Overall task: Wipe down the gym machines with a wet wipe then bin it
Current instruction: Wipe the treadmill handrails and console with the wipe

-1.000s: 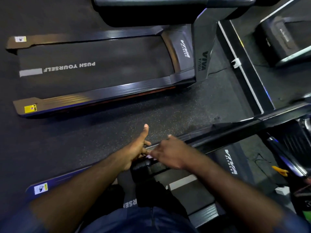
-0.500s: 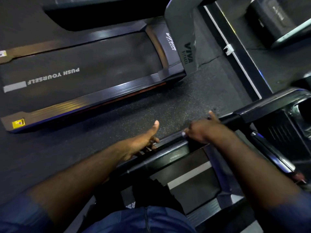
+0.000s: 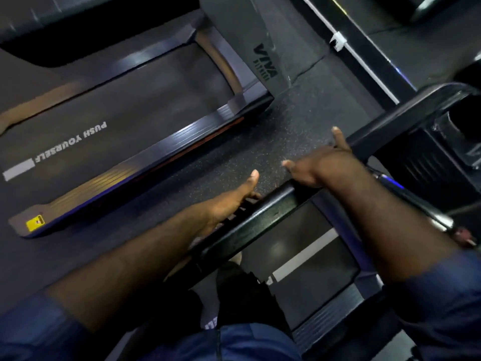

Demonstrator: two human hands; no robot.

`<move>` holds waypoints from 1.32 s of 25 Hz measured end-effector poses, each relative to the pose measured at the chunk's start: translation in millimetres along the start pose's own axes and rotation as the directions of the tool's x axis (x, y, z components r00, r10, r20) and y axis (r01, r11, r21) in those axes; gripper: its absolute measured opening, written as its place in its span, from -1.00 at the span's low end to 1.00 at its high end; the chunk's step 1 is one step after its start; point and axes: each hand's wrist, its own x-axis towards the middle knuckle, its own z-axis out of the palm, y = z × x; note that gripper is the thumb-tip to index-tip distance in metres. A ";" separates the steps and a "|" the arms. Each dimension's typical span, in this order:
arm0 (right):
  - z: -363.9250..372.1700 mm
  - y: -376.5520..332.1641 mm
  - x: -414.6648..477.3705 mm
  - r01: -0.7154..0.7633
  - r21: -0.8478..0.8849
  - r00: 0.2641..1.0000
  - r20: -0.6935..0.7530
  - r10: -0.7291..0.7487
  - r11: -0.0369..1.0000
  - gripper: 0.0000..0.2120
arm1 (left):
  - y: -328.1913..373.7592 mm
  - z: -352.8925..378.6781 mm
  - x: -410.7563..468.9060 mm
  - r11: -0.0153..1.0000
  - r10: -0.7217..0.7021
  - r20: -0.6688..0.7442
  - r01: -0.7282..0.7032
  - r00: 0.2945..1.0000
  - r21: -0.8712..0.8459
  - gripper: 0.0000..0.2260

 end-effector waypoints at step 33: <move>126.1 -101.5 18.9 0.705 0.309 0.701 -0.163 0.694 -0.639 -0.12 | 5.0 46.3 26.4 0.615 0.597 -0.169 -0.312 0.784 0.724 -0.22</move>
